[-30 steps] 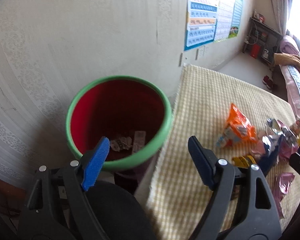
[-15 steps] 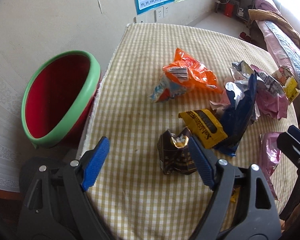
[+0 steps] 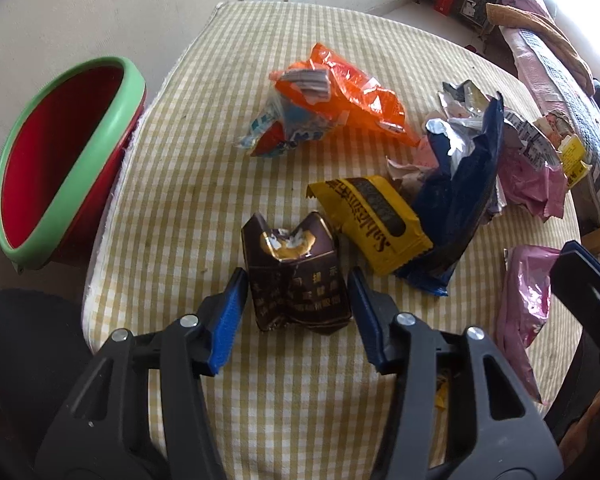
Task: Collect trash
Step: 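Grasp the brown wrapper with the left gripper while the right gripper grasps the blue bag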
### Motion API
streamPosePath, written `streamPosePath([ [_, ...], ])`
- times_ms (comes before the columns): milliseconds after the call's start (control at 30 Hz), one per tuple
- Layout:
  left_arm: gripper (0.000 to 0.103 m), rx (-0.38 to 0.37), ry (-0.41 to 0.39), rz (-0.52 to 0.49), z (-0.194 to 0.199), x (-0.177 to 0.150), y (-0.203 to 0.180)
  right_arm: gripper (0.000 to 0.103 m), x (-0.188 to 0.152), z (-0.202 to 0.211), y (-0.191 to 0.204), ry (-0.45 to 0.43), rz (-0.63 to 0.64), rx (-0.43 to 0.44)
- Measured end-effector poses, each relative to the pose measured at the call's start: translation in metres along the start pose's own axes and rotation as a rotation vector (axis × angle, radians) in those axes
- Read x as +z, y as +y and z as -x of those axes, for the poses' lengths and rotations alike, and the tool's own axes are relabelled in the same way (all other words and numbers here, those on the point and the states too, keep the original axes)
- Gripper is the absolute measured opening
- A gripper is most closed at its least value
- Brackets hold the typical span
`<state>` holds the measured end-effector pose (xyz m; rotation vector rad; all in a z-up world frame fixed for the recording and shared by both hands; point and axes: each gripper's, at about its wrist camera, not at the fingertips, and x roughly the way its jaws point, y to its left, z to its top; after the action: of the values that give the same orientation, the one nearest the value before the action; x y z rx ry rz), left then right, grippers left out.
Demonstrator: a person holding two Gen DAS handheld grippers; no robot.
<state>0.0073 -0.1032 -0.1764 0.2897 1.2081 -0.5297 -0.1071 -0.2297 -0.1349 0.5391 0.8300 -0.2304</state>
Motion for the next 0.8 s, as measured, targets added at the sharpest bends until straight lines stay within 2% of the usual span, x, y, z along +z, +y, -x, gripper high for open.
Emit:
streamPosePath([
  [67,0.05,-0.008,0.001,0.027,0.0,-0.005,0.003,0.073,0.001,-0.004,0.002,0.009,-0.008,0.023],
  [267,0.047,0.014,0.01,-0.007,-0.008,-0.013,0.002,0.072,0.012,-0.033,0.004,0.065,-0.068,0.066],
  [333,0.047,0.018,0.0,-0.025,-0.008,-0.014,0.0,0.07,0.017,-0.043,0.005,0.073,-0.08,0.066],
  [433,0.046,0.006,-0.012,-0.001,-0.005,-0.014,0.005,0.065,0.022,-0.056,0.009,0.093,-0.088,0.066],
  [467,0.046,0.006,-0.019,0.012,-0.004,-0.012,0.01,0.063,0.023,-0.06,0.009,0.101,-0.089,0.067],
  [533,0.046,0.011,-0.034,0.039,-0.001,-0.012,0.018,0.052,0.024,-0.067,0.013,0.112,-0.083,0.068],
  [567,0.046,0.012,-0.039,0.053,0.0,-0.01,0.023,0.04,0.024,-0.07,0.015,0.119,-0.076,0.065],
  [600,0.046,0.011,-0.042,0.066,0.002,-0.011,0.026,0.034,0.024,-0.072,0.017,0.125,-0.07,0.065],
  [700,0.046,0.009,-0.056,0.101,0.007,-0.011,0.036,0.027,0.024,-0.069,0.021,0.116,-0.057,0.079],
  [800,0.046,0.013,-0.085,0.12,0.015,-0.011,0.042,0.024,0.026,-0.06,0.024,0.091,-0.051,0.098],
])
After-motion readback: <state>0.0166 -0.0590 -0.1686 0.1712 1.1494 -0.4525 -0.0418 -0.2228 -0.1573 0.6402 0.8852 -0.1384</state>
